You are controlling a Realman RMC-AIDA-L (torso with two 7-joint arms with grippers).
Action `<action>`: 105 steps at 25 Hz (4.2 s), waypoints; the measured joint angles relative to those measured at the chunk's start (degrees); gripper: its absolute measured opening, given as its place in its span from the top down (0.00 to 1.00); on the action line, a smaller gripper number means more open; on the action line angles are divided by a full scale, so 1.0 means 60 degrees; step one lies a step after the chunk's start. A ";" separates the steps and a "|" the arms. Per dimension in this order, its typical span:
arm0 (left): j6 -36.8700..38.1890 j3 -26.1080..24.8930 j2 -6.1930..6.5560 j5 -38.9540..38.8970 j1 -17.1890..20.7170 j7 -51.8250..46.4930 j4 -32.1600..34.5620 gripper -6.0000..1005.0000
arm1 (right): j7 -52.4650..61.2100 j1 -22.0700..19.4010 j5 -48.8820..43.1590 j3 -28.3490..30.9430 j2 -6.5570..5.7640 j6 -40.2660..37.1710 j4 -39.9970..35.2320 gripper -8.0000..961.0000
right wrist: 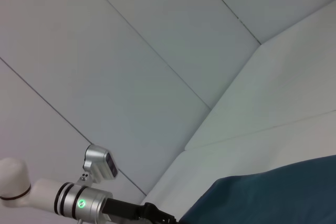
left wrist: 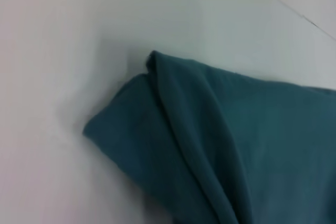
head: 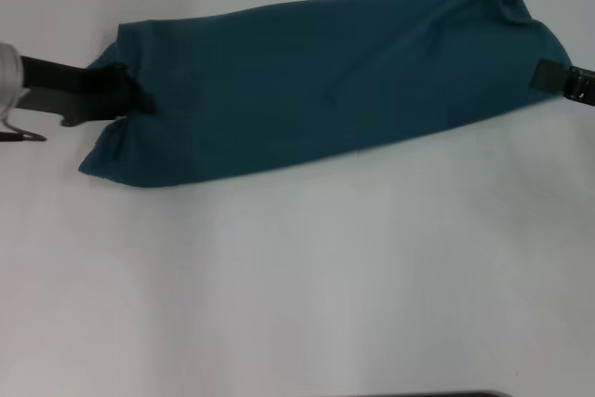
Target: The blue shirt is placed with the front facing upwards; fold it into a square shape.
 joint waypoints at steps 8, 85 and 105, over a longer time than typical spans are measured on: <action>0.0139 -0.0104 0.0821 0.0052 0.0159 -0.0070 0.0008 0.91 | 0.0036 -0.0032 0.0002 0.0000 0.0000 0.0021 0.0017 0.04; 0.1549 0.0187 -0.1100 0.0008 -0.3145 -0.0569 -0.1256 0.91 | 0.0262 0.0330 -0.1215 -0.0115 -0.0015 0.0526 0.0176 0.04; 0.2004 -0.0812 -0.0599 -0.3987 -0.1084 0.1215 -0.1497 0.36 | 0.0395 0.1077 -0.1684 -0.0169 0.0103 0.0884 0.0617 0.04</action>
